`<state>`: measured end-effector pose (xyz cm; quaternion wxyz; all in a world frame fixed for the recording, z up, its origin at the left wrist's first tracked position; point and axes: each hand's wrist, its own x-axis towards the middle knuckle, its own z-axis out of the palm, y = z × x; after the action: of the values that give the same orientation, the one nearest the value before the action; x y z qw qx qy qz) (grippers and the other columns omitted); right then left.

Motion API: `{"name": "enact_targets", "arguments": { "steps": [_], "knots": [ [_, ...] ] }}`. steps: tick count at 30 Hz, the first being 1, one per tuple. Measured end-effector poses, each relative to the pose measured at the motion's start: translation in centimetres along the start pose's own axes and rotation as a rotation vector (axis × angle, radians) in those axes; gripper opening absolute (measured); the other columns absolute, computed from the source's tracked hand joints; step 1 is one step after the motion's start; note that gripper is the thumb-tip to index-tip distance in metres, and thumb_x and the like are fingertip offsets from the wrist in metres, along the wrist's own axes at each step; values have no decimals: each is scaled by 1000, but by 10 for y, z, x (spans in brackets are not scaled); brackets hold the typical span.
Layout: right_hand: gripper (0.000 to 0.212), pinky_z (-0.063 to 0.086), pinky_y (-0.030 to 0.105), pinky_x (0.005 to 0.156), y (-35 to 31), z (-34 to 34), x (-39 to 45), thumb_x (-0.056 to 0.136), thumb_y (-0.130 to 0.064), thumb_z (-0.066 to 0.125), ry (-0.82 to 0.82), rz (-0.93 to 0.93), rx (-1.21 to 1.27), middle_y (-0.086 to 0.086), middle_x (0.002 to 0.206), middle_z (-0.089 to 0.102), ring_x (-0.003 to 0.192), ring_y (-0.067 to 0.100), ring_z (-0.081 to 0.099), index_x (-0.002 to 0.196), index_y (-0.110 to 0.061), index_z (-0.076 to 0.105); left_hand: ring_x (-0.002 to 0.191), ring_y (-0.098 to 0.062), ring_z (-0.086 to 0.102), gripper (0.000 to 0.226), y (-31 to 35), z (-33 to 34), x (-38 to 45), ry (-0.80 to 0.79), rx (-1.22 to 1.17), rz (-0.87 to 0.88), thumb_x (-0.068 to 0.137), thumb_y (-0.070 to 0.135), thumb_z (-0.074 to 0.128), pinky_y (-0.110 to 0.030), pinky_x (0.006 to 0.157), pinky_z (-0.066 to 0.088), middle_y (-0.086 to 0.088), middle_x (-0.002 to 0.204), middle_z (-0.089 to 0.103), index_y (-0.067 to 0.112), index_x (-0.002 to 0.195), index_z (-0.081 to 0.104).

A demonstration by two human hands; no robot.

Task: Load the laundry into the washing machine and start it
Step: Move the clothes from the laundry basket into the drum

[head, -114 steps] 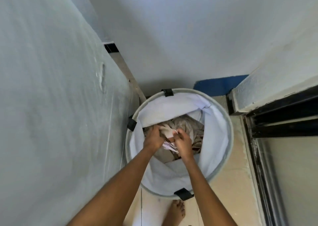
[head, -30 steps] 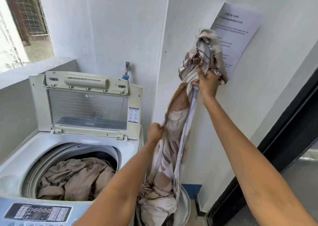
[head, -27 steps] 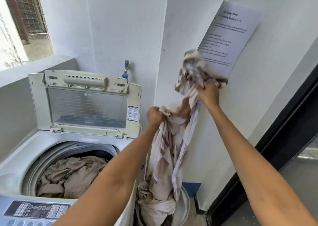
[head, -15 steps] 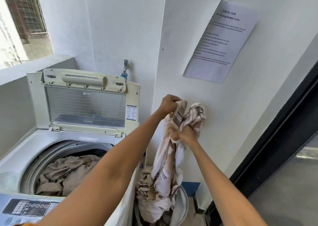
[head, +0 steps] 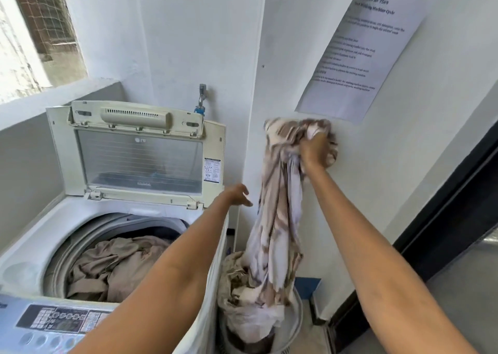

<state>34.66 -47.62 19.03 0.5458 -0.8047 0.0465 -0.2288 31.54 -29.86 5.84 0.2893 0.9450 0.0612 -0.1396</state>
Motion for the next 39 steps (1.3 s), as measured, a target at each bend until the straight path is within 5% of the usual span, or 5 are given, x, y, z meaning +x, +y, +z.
{"name": "enact_targets", "arguments": {
  "steps": [6,14,26,34,39],
  "knots": [
    [26,45,25,82,-34,8,20,85,0,56,170,-2,329,18,116,66,109,27,62,108,6,65,111,-27,56,59,14,25,1,-150,-362,-82,83,27,71,-42,88,51,-13,124,56,3,131,46],
    [28,47,39,77,19,-16,24,83,-10,59,18,-78,-255,30,111,64,101,42,61,104,9,64,92,-39,64,24,58,-7,6,633,-776,-73,81,4,51,-42,72,46,-31,94,66,-5,93,69],
    [56,49,33,69,99,-10,-33,59,-53,82,-998,238,-301,10,79,70,75,23,64,82,-2,72,66,-17,51,17,123,-57,4,491,-742,259,73,15,47,-23,59,39,-3,62,54,13,71,64],
    [22,51,27,64,101,7,-44,86,-6,62,-93,214,-26,28,104,65,85,33,65,100,10,60,40,2,37,38,100,-61,-16,394,-868,446,78,-12,41,-14,40,26,14,40,43,16,54,51],
    [22,48,34,79,53,-11,-1,85,-7,66,-380,-13,66,21,102,66,90,26,63,104,3,62,42,3,45,35,132,-100,-18,562,-1119,494,80,-15,41,-13,43,36,12,46,54,11,66,60]
  ]
}}
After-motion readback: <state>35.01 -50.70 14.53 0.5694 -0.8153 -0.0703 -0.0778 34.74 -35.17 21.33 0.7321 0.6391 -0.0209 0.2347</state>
